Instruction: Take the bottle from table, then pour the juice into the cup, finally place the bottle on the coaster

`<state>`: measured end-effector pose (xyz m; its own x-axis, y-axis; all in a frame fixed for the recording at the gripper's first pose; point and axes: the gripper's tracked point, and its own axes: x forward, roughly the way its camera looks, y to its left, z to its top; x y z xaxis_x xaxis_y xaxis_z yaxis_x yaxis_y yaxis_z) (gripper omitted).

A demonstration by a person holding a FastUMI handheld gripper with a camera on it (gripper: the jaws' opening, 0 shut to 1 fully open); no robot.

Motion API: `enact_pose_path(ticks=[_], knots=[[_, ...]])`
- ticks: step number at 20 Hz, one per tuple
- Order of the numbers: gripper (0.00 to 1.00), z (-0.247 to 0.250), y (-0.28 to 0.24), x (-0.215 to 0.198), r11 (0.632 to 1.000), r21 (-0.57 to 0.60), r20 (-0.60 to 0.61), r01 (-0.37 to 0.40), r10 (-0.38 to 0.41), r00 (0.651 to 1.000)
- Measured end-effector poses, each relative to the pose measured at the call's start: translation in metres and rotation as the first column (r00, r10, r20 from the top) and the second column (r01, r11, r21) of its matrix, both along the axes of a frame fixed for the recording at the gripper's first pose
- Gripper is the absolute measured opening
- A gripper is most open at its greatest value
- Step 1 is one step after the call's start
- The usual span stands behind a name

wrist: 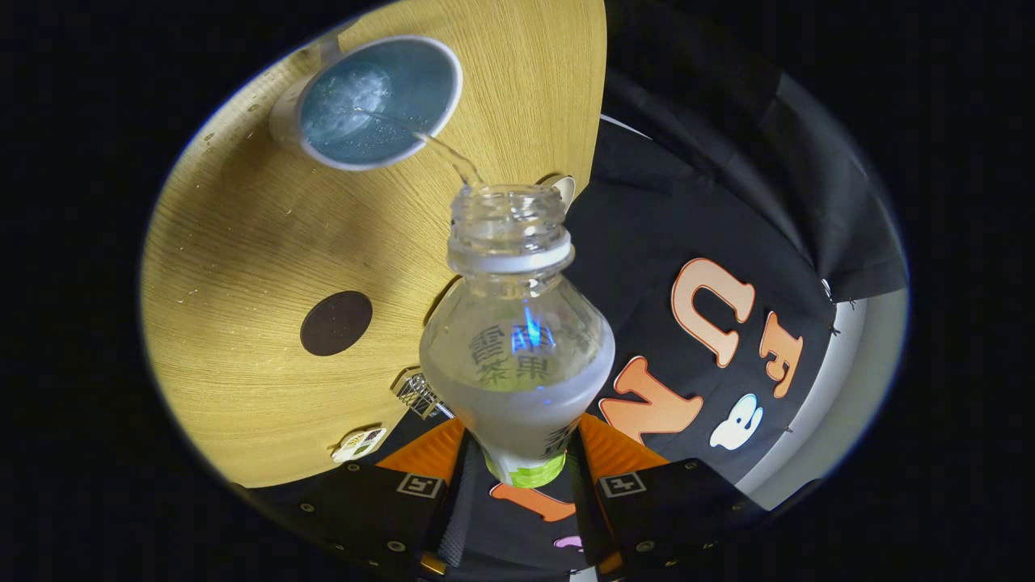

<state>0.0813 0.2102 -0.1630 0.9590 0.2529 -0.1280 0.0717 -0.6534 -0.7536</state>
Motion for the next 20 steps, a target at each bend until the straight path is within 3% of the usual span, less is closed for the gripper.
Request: enact_pose_path(ticks=[9, 15, 20], knots=[[0.56, -0.002, -0.002, 0.005, 1.0, 0.011, -0.02, 0.013, -0.013, 1.0], [0.56, -0.028, -0.012, -0.003, 0.99, 0.121, -0.113, 0.077, -0.064, 0.992], [0.56, -0.044, -0.02, -0.013, 0.944, 0.287, -0.227, 0.166, -0.101, 0.969]])
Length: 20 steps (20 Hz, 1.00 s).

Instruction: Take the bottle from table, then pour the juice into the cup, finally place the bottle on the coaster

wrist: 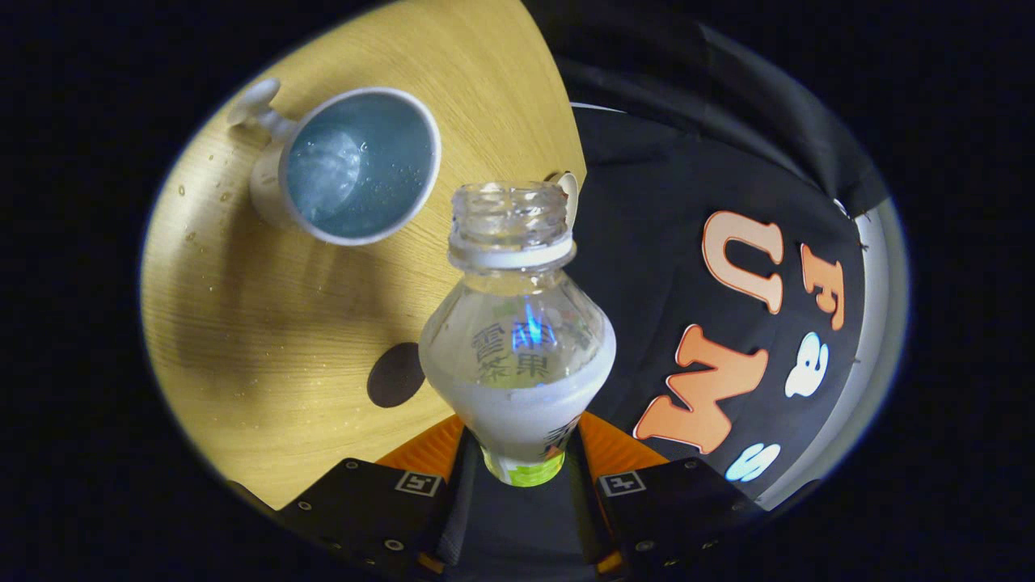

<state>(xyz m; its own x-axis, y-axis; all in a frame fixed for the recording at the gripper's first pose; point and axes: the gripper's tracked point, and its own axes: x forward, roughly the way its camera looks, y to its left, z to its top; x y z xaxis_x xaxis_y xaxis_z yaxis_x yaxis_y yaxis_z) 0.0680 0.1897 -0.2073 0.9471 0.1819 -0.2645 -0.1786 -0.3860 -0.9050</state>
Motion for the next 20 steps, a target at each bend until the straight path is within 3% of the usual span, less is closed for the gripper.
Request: enact_pose_path(ticks=[5, 10, 16, 20], knots=[[0.56, 0.001, -0.005, -0.015, 0.967, 0.231, -0.132, 0.11, -0.081, 0.988], [0.56, 0.009, -0.003, -0.025, 0.855, 0.458, -0.292, 0.242, -0.113, 0.95], [0.56, 0.015, -0.019, -0.024, 0.667, 0.639, -0.414, 0.382, -0.12, 0.902], [0.56, 0.013, -0.031, -0.022, 0.461, 0.716, -0.544, 0.524, -0.101, 0.833]])
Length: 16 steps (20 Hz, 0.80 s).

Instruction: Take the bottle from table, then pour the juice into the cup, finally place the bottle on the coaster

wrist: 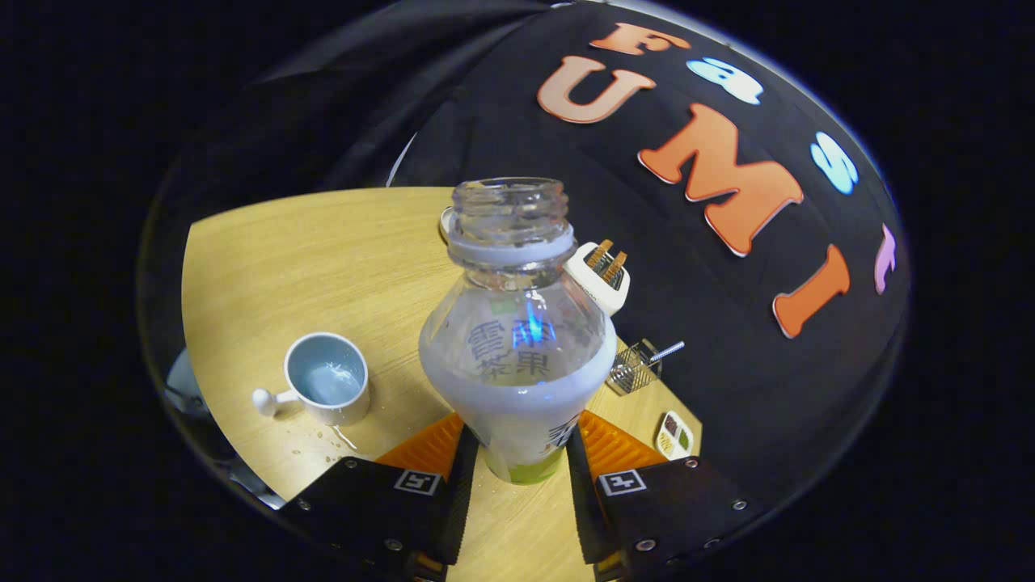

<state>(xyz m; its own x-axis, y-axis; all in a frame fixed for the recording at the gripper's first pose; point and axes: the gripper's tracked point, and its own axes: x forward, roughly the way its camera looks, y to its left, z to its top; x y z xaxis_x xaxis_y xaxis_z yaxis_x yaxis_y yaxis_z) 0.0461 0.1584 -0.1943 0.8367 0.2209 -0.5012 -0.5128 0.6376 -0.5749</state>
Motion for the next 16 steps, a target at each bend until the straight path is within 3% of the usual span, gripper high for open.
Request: enact_pose_path(ticks=[4, 9, 16], knots=[[0.56, 0.007, -0.011, 0.015, 0.976, 0.202, -0.052, 0.078, -0.068, 0.996], [0.56, 0.013, -0.017, 0.04, 0.903, 0.406, -0.082, 0.137, -0.113, 0.99], [0.56, -0.017, -0.021, 0.088, 0.826, 0.522, -0.171, 0.212, -0.142, 0.975]])
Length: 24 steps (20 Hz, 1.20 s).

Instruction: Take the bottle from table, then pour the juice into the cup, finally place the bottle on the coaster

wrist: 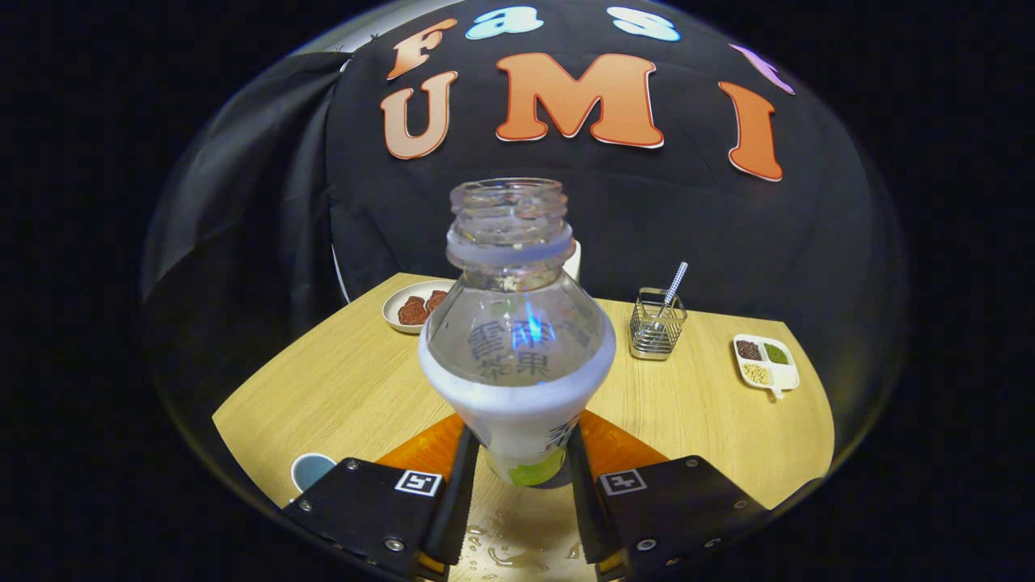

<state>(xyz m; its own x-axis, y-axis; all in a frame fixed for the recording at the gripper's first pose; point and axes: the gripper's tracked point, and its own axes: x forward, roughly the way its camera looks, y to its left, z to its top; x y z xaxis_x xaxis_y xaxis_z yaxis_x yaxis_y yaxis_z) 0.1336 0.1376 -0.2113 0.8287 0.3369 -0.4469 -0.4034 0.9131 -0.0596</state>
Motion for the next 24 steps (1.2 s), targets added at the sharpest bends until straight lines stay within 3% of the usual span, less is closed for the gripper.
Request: enact_pose_path(ticks=[6, 17, 22, 24], knots=[[0.56, -0.043, -0.014, 0.038, 0.998, -0.025, -0.049, 0.052, -0.054, 0.997], [0.58, -0.076, -0.014, 0.054, 0.996, -0.057, -0.074, 0.066, -0.07, 0.995], [0.67, -0.073, -0.019, 0.048, 0.993, -0.091, -0.069, 0.077, -0.083, 0.994], [0.75, -0.069, -0.018, 0.044, 0.993, -0.087, -0.069, 0.078, -0.084, 0.994]])
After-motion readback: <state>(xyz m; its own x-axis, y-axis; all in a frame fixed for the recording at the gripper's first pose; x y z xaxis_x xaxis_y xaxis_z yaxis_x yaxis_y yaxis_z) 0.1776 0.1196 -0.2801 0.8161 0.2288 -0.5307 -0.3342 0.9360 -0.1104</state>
